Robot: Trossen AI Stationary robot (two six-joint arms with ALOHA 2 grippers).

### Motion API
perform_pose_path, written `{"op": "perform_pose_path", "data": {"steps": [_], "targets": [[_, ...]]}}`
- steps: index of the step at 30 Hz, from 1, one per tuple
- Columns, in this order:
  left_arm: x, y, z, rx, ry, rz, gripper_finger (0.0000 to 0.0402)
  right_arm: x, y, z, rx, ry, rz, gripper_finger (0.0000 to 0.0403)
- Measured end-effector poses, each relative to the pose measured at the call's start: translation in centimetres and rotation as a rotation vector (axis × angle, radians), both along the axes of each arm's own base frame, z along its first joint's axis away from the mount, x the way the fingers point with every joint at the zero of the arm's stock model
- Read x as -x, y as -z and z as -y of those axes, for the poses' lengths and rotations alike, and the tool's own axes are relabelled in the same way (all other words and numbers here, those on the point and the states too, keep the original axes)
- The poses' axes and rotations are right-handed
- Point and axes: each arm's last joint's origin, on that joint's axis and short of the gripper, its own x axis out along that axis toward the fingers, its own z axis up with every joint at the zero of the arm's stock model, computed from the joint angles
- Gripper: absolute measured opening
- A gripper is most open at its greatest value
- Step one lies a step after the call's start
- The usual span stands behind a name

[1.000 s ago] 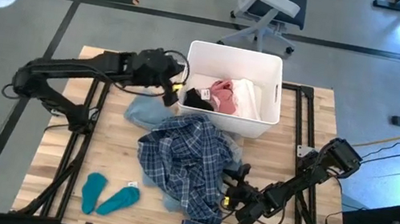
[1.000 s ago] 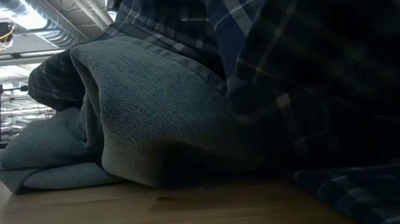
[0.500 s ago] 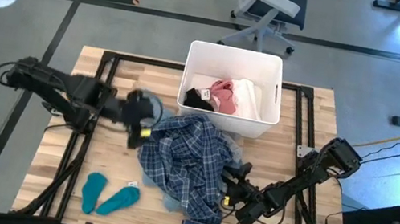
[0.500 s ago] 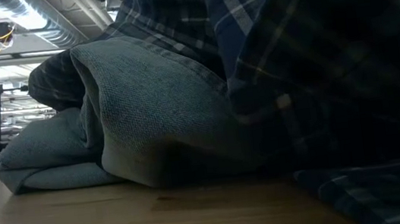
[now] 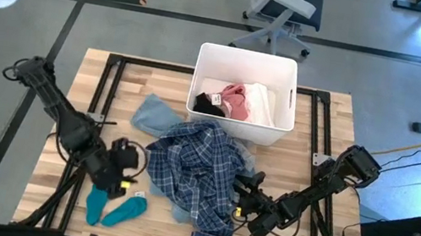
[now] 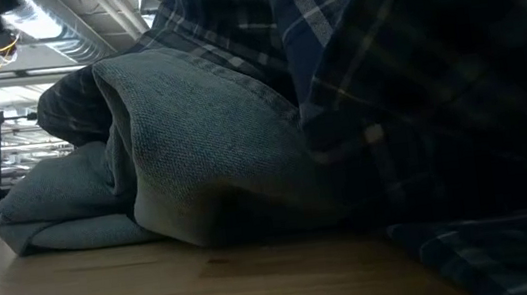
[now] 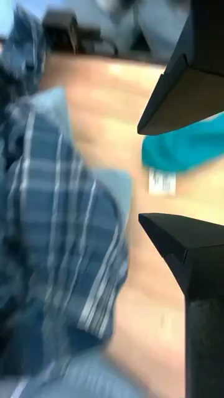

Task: Sort clothes
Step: Put the blue sock into the white laundry bin

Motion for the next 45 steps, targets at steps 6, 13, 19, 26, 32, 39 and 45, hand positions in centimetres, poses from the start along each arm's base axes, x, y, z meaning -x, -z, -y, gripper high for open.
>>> {"op": "perform_pose_path", "data": {"steps": [6, 13, 19, 26, 32, 39, 45], "targets": [[0.4, 3.4, 3.0, 0.137, -0.008, 0.030, 0.0212, 0.0, 0.0, 0.0, -0.033, 0.008, 0.011, 0.0215], [-0.1, 7.4, 5.6, 0.081, -0.010, -0.092, 0.0212, 0.0, 0.0, 0.0, -0.009, 0.020, 0.024, 0.0215], [-1.1, 10.6, 7.1, 0.060, 0.006, -0.184, 0.0211, 0.1, 0.0, 0.1, 0.009, 0.021, 0.022, 0.0215], [-1.5, 13.3, 7.7, -0.006, -0.005, -0.255, 0.0211, 0.1, -0.1, 0.2, 0.052, 0.035, 0.037, 0.0215], [-1.9, 14.6, 7.7, -0.045, -0.009, -0.278, 0.0175, 0.1, -0.1, 0.3, 0.080, 0.035, 0.034, 0.0215], [-2.0, 14.6, 7.7, -0.079, 0.046, -0.268, 0.0052, 0.1, -0.1, 0.3, 0.079, 0.035, 0.034, 0.0215], [-2.4, 13.0, 7.7, -0.122, 0.145, -0.273, 0.0015, 0.1, -0.1, 0.3, 0.074, 0.035, 0.038, 0.0215]]}}
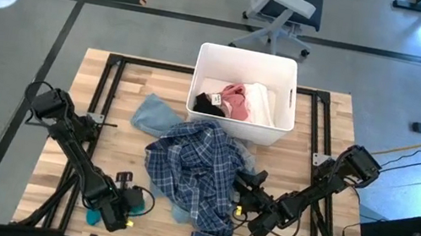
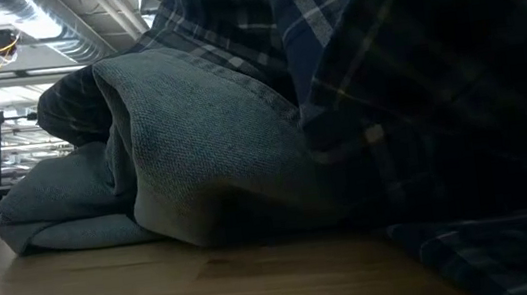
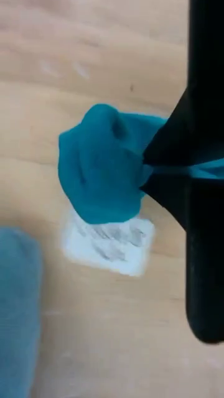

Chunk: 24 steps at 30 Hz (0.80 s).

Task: Sort clothes
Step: Put the blue sock into the white laundry bin

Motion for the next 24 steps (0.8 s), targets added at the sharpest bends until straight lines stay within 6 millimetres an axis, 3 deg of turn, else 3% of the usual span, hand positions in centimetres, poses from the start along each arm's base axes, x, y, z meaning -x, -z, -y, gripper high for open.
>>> {"op": "perform_pose_path", "data": {"steps": [5, 11, 16, 24], "targets": [[-0.8, -3.2, -1.0, -0.055, 0.022, 0.016, 0.0012, -0.1, 0.0, -0.1, -0.021, -0.010, -0.002, 0.0215], [-2.3, -8.7, -3.2, -0.169, 0.070, 0.234, 0.0008, -0.1, 0.1, -0.2, -0.060, -0.035, -0.025, 0.0215], [-3.6, -13.5, -6.4, -0.263, 0.070, 0.429, 0.0010, -0.1, 0.1, -0.3, -0.076, -0.037, -0.023, 0.0215], [-5.6, -18.1, -11.9, -0.420, 0.041, 0.626, 0.0006, -0.1, 0.2, -0.3, -0.115, -0.052, -0.043, 0.0215]]}}
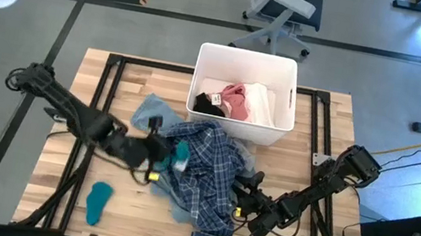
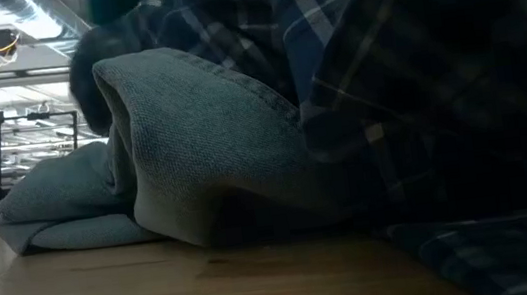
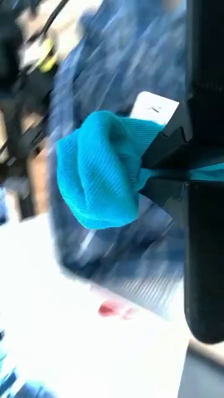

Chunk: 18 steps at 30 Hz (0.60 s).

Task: Sort clothes
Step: Put the blue sock into the white laundry bin

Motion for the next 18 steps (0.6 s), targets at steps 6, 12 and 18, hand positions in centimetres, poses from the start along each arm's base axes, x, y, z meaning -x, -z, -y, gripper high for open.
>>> {"op": "perform_pose_path", "data": {"steps": [6, 12, 18], "targets": [[-1.8, -1.6, -4.4, -0.104, -0.096, 0.101, 0.0007, 0.0, 0.0, -0.1, -0.030, -0.020, -0.020, 0.0215], [-3.2, -2.9, -9.2, -0.183, -0.231, 0.198, 0.0008, 0.0, 0.0, -0.1, -0.031, -0.021, -0.020, 0.0215], [-3.4, -4.2, -13.2, -0.197, -0.376, 0.315, 0.0021, 0.0, 0.0, -0.1, -0.032, -0.021, -0.022, 0.0215]]}}
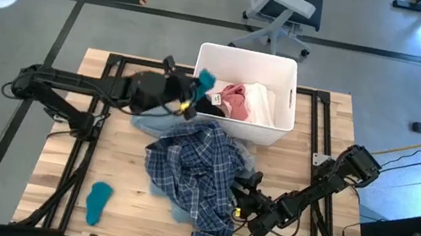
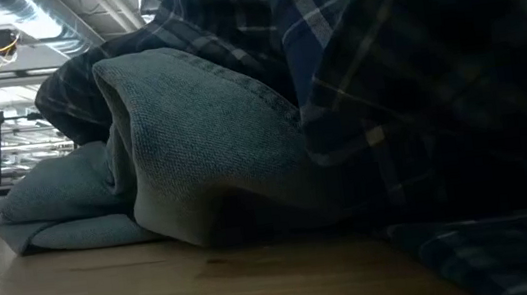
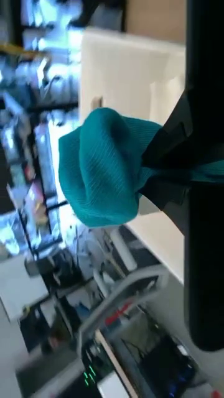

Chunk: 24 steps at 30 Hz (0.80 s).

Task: Sort clothes
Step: Put the blue sock into the white laundry bin

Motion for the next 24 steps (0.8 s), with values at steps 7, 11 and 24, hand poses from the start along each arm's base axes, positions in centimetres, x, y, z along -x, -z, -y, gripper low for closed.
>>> {"op": "perform_pose_path", "data": {"steps": [7, 11, 24], "targets": [[0.3, 0.1, -4.0, 0.179, -0.163, 0.206, 0.0033, 0.0, 0.0, 0.0, 0.000, 0.000, -0.001, 0.0215], [0.0, 0.8, -5.5, 0.235, -0.125, 0.208, 0.0051, 0.0, 0.0, 0.0, 0.001, 0.000, -0.002, 0.0215], [0.1, 3.7, -5.8, 0.345, -0.047, -0.112, 0.0169, 0.0, 0.0, 0.0, 0.025, -0.009, -0.011, 0.0215]]}}
